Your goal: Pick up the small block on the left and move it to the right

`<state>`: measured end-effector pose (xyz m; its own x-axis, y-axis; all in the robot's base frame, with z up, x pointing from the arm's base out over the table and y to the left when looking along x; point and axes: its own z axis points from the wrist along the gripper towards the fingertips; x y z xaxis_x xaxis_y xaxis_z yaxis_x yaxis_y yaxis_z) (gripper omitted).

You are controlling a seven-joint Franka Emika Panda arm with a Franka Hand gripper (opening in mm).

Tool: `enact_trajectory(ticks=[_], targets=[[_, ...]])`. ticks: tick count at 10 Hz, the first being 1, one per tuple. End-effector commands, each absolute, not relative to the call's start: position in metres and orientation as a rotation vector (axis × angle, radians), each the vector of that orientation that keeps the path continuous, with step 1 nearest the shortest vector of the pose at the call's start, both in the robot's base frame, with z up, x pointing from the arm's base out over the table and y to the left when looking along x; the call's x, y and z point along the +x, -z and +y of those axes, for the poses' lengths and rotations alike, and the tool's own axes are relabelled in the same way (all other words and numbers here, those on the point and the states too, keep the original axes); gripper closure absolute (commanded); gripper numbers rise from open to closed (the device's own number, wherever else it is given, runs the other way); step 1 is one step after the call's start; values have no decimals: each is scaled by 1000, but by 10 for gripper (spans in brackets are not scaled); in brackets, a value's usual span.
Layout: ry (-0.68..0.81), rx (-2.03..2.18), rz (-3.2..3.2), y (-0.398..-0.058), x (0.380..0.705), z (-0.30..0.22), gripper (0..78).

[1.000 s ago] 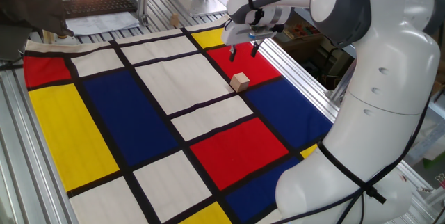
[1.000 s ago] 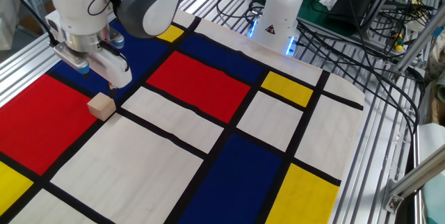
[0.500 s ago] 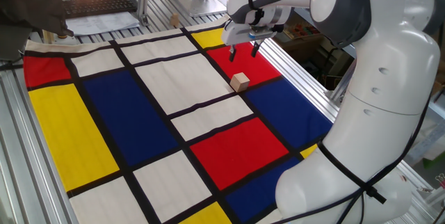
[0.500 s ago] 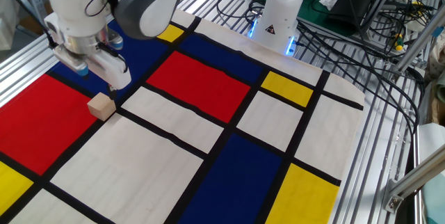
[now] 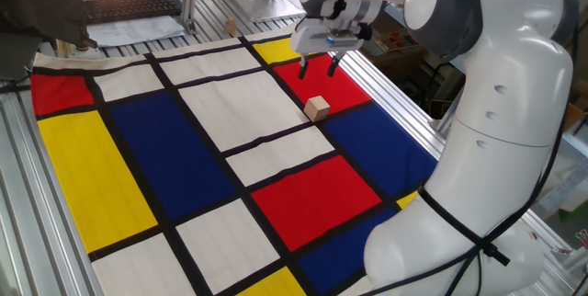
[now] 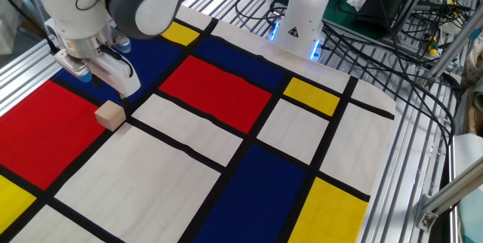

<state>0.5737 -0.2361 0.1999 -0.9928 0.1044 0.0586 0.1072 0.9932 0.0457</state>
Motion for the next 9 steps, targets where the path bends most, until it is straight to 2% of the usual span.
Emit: enact_trajectory(ticks=[1, 5, 7, 9], targets=[[-257, -177, -3006, -203, 575, -234, 1], [-197, -84, -3024, -172, 579, -255, 1], [-125, -77, -3031, -168, 582, -258, 1], [-113, -66, -3049, -158, 584, -255, 1]])
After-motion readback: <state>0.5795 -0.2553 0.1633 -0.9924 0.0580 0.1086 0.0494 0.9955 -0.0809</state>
